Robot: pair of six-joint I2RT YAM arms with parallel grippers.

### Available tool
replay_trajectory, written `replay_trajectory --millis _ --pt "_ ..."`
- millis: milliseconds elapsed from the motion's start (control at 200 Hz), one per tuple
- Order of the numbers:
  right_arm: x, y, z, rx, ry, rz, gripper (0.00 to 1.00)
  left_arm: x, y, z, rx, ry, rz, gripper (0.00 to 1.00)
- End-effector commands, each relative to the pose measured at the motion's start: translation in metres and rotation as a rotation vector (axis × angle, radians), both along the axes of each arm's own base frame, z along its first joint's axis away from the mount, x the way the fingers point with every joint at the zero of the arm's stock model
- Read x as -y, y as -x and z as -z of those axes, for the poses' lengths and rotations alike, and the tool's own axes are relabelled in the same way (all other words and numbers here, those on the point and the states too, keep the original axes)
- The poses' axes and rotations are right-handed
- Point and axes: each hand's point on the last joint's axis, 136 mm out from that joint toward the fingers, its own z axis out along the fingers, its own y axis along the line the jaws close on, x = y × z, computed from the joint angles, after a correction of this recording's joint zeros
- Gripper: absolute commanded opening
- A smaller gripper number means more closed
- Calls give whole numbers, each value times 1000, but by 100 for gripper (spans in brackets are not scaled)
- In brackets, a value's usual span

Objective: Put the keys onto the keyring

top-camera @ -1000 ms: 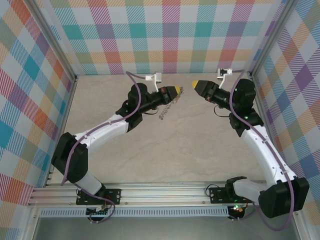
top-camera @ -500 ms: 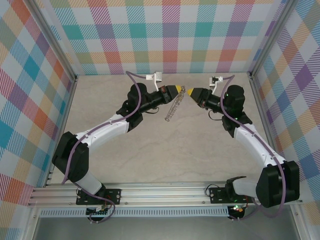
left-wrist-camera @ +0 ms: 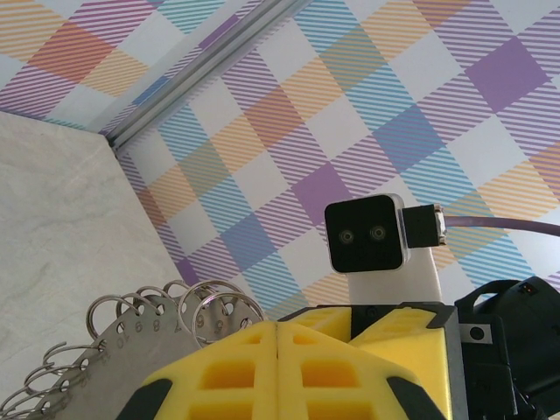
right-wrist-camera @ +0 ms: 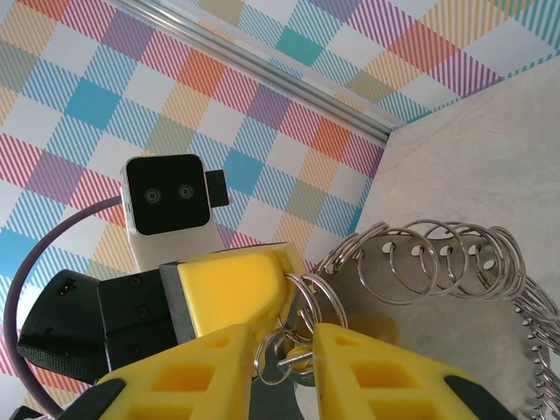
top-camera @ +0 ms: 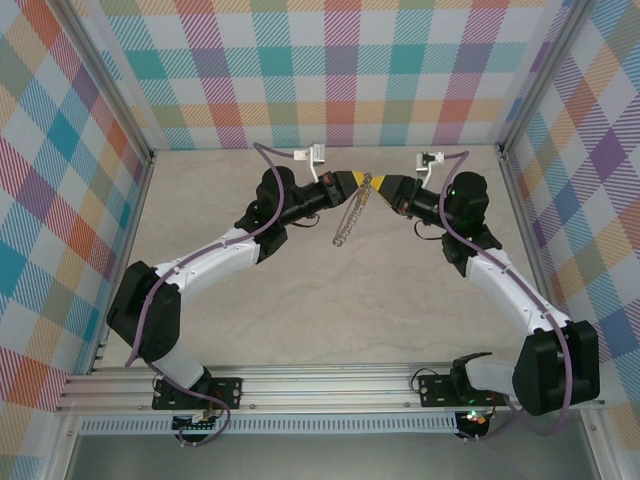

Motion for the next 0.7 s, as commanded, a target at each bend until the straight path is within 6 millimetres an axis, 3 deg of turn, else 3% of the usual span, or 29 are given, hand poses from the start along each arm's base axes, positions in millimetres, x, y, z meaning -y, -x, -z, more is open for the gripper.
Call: replay_trajectory --millis 0,695 --pt "-4 4 -16 67 -18 -21 25 -1 0 -32 74 69 10 0" --pt "-16 0 -22 84 -18 -58 22 -1 2 -31 70 71 15 0"
